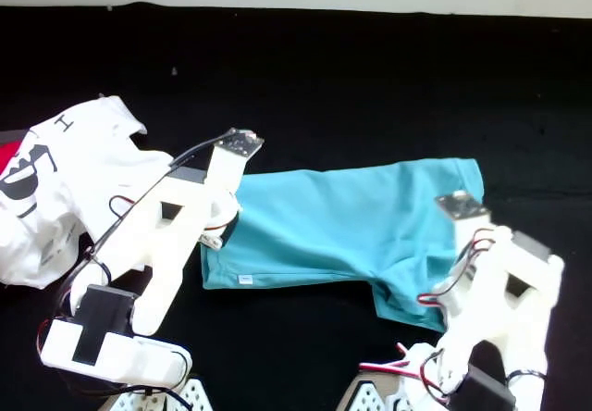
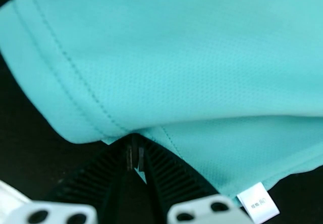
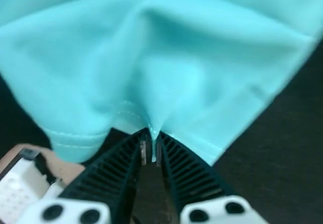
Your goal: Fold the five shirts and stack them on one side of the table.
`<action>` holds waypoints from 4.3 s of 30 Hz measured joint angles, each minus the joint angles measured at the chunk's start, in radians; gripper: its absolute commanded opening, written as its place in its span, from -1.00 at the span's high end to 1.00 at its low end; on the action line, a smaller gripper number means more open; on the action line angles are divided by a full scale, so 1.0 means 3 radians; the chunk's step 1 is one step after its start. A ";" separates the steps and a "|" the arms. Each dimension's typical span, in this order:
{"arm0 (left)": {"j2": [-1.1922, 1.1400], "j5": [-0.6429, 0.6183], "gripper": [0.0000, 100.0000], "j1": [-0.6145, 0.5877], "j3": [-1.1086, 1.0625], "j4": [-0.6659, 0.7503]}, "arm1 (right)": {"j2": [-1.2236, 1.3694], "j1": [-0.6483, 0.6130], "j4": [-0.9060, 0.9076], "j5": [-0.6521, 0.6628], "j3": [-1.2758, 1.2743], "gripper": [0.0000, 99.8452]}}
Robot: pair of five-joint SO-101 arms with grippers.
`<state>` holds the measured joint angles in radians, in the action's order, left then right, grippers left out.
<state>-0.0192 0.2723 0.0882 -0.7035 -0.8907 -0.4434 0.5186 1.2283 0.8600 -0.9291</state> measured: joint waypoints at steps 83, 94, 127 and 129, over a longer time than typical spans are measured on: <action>-0.4163 -0.0471 0.98 -0.0353 0.7370 -0.2844 | 0.3907 -0.0844 0.0118 -0.0864 0.4818 0.99; -0.3007 -0.0476 0.98 0.0123 0.5519 -0.2890 | 0.3360 -0.0844 0.1217 -0.0864 0.5166 0.99; -0.0690 -0.0486 0.98 0.0205 0.1846 -0.1626 | 0.2767 -0.0701 0.1734 -0.0864 0.4874 0.99; -0.0690 -0.0486 0.98 0.0302 0.1718 -0.1529 | 0.2767 -0.0706 0.1734 -0.0864 0.4864 0.99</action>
<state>-0.2263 0.1266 0.1788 -0.1880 -1.3495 0.3867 0.3069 1.7484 0.6007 0.5301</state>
